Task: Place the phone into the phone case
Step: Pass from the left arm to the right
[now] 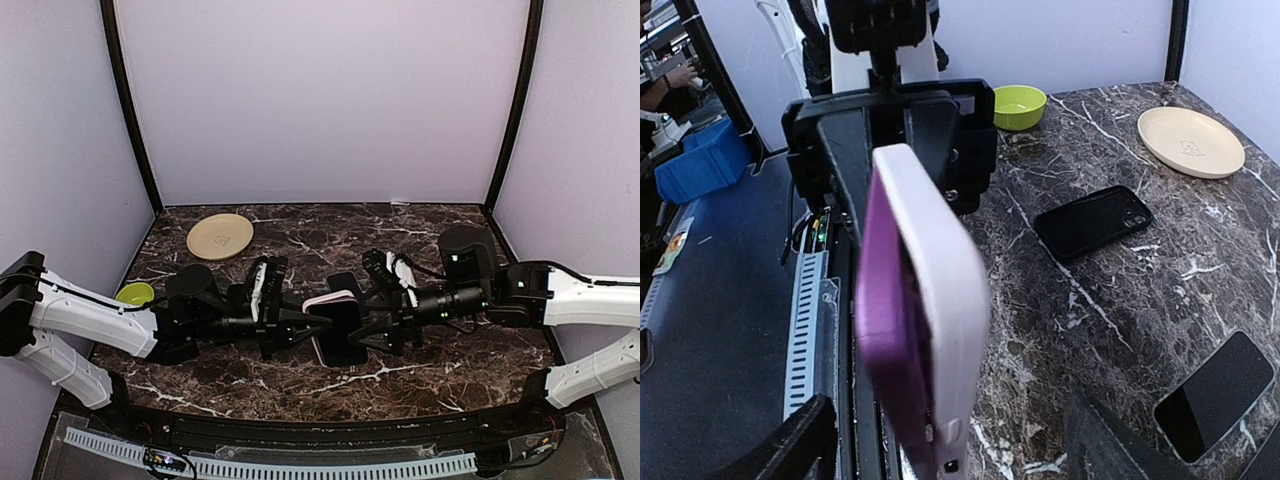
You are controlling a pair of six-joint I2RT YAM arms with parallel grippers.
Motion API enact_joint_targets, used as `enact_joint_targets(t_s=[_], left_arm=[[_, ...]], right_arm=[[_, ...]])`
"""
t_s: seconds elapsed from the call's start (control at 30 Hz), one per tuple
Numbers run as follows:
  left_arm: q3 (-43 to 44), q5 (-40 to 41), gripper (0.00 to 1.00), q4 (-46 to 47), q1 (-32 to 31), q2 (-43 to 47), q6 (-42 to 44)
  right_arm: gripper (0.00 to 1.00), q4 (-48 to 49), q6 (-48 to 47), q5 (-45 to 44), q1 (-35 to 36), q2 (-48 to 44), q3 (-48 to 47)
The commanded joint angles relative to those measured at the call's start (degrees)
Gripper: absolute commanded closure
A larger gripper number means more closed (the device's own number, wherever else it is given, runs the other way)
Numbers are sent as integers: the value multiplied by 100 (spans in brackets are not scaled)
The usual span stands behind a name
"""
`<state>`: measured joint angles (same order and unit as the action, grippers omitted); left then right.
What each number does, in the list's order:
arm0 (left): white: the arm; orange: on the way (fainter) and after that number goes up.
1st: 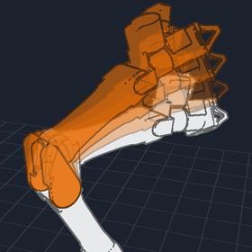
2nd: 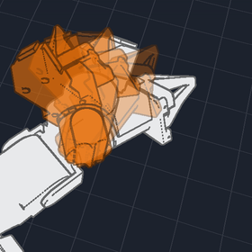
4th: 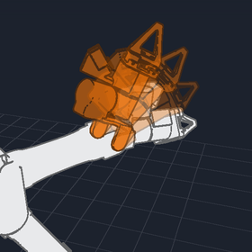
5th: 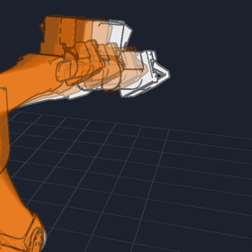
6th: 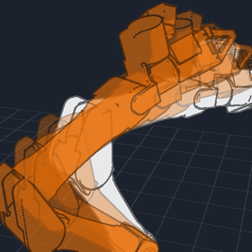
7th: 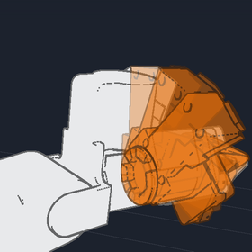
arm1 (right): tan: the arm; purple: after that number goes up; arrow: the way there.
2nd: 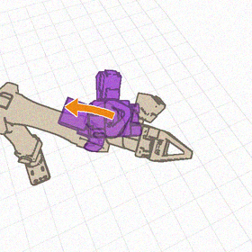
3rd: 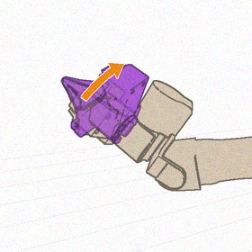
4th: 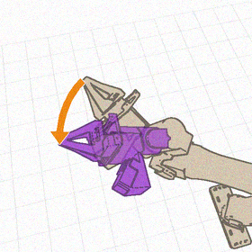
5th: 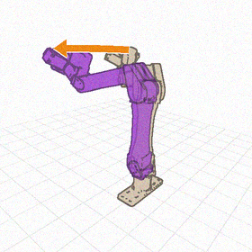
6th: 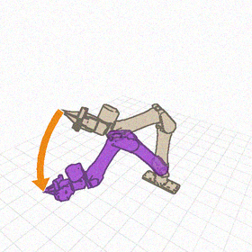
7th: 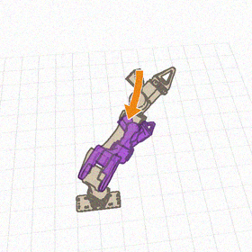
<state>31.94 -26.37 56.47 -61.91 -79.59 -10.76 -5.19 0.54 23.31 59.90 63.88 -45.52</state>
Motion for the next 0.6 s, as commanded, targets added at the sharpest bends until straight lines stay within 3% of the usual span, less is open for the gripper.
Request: enact_joint_targets(t_s=[0.0,0.23,0.43,0.57], left_arm=[[403,-221,100,583,-121,6,-200],[358,-243,100,835,-129,-50,-358],[322,-86,100,998,-129,-134,-445],[158,144,94,978,-128,-161,-502]], right_arm=[[28,493,233,19,25,254,51],[57,734,251,141,55,365,-10],[92,780,319,353,92,515,-82],[100,835,476,205,83,271,111]])
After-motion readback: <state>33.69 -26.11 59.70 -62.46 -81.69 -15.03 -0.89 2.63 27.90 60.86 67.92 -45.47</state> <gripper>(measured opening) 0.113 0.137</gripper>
